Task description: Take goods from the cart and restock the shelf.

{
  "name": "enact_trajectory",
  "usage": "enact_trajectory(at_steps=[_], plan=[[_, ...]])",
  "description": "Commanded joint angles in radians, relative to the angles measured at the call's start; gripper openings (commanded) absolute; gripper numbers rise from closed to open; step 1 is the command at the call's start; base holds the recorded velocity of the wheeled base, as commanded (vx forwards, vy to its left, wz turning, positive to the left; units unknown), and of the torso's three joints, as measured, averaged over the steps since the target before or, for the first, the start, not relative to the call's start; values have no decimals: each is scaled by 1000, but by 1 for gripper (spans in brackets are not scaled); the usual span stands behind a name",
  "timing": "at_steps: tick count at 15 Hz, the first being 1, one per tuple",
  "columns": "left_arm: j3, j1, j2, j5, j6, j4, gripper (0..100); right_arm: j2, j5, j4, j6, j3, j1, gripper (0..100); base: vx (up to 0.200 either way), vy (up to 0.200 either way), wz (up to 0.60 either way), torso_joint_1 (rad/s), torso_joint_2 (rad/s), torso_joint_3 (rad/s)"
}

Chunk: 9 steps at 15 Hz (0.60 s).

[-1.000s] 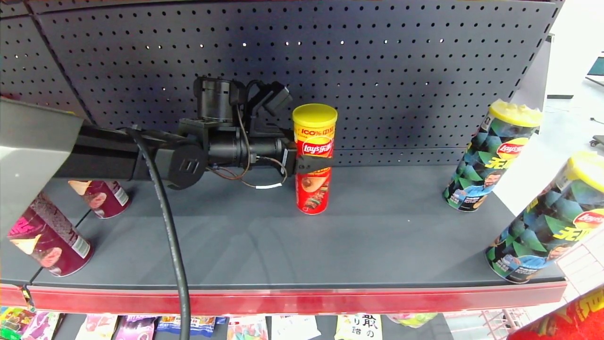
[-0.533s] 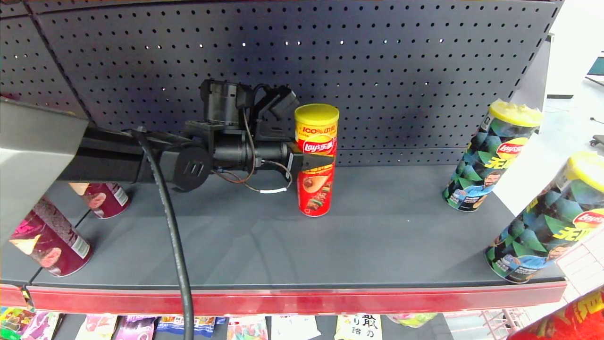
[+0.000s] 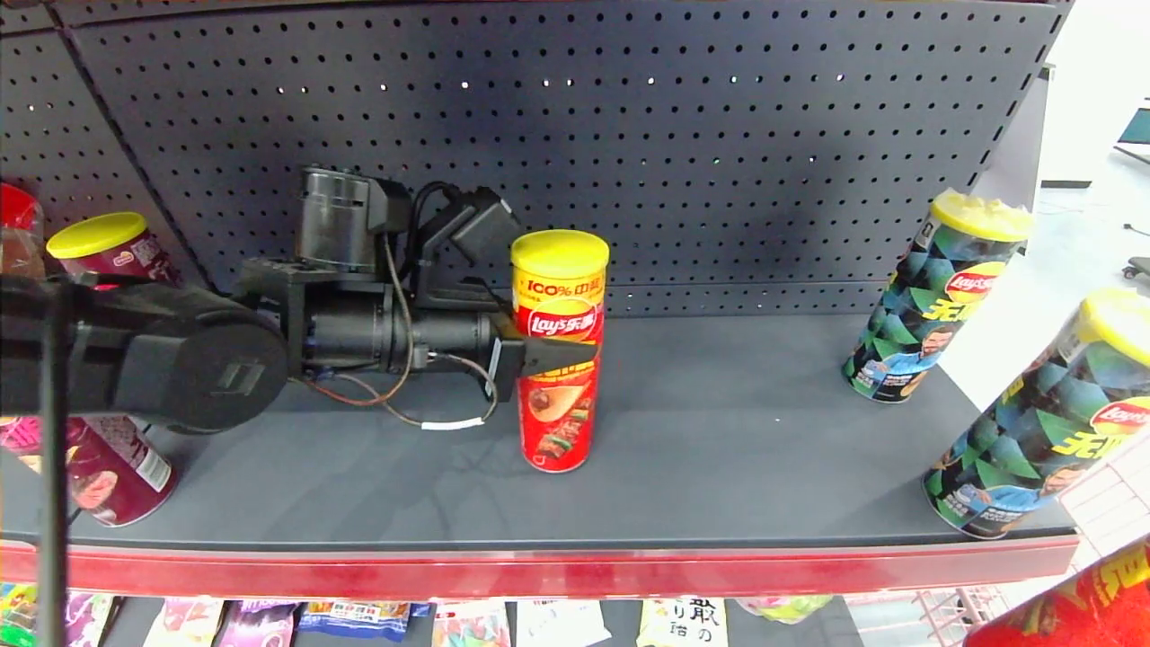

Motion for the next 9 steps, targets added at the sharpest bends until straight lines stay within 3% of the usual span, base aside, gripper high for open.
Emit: enact_trajectory(at_steps=[1, 9], plan=[[111, -9, -129, 10, 1, -1, 0, 1, 1, 0, 0, 2, 0, 0, 0, 0, 0, 0, 0, 0], [260, -29, -189, 10, -2, -42, 0, 1, 1, 0, 0, -2, 2, 0, 0, 0, 0, 0, 0, 0]])
